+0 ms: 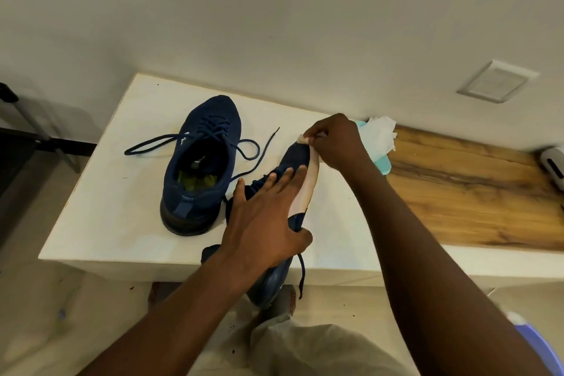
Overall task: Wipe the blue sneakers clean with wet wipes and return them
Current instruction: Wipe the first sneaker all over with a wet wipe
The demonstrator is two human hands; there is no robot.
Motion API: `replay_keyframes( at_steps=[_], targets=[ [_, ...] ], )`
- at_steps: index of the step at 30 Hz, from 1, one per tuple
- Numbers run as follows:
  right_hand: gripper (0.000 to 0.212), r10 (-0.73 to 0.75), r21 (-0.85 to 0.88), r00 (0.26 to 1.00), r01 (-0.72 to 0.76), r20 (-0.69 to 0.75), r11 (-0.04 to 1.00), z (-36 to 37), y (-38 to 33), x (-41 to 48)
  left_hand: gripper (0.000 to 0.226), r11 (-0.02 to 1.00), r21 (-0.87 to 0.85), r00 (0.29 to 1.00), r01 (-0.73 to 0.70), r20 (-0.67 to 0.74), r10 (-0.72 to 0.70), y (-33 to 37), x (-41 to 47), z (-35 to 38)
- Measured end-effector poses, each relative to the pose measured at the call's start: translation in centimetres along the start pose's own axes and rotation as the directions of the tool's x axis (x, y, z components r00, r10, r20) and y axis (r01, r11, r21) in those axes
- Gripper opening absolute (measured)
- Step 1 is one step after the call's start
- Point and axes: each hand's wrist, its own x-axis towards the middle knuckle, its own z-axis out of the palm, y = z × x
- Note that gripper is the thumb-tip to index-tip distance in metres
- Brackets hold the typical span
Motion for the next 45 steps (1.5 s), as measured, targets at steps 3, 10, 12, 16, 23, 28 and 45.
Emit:
replay_keyframes(
  at_steps=[3, 10, 12, 16, 23, 28, 45],
  targets=[
    [0.013, 0.025, -0.042, 0.996, -0.021, 0.089, 0.999, 0.4, -0.4, 2.1, 0.102, 1.0, 0.007, 1.0, 0.003, -0.009, -0.003, 0.1, -0.1, 0.2],
    [0.014, -0.022, -0.034, 0.994, 0.026, 0.105, 0.999, -1.0, -0.2, -2.4, 0.102, 1.0, 0.008, 1.0, 0.005, -0.019, -0.005, 0.3, 0.0, 0.4],
    [0.021, -0.02, -0.064, 0.999, 0.022, 0.038, 0.998, -0.6, 0.8, -3.8, 0.103, 1.0, 0.014, 1.0, 0.002, -0.009, -0.002, 0.5, 0.1, 0.5],
    [0.019, -0.006, -0.042, 1.0, 0.007, 0.012, 0.999, -0.5, 0.8, -1.6, 0.103, 0.998, 0.056, 1.0, 0.002, -0.008, -0.001, 1.0, 0.2, 0.8],
    [0.022, 0.005, -0.192, 0.995, 0.015, 0.103, 0.981, -0.1, 0.0, 0.5, 0.103, 0.996, 0.085, 1.0, 0.008, -0.003, -0.007, 1.5, 0.0, 1.0],
    [0.019, -0.027, -0.193, 0.999, 0.032, 0.027, 0.981, -1.0, 0.1, -7.4, 0.099, 0.993, 0.113, 0.999, -0.034, -0.013, 0.035, 2.5, -0.3, 1.2],
    [0.018, 0.101, 0.3, 0.94, 0.002, -0.325, 0.954, 2.4, 5.0, -17.0, 0.087, 0.99, 0.139, 1.0, -0.021, 0.022, 0.018, 3.7, -0.9, 1.2]
  ],
)
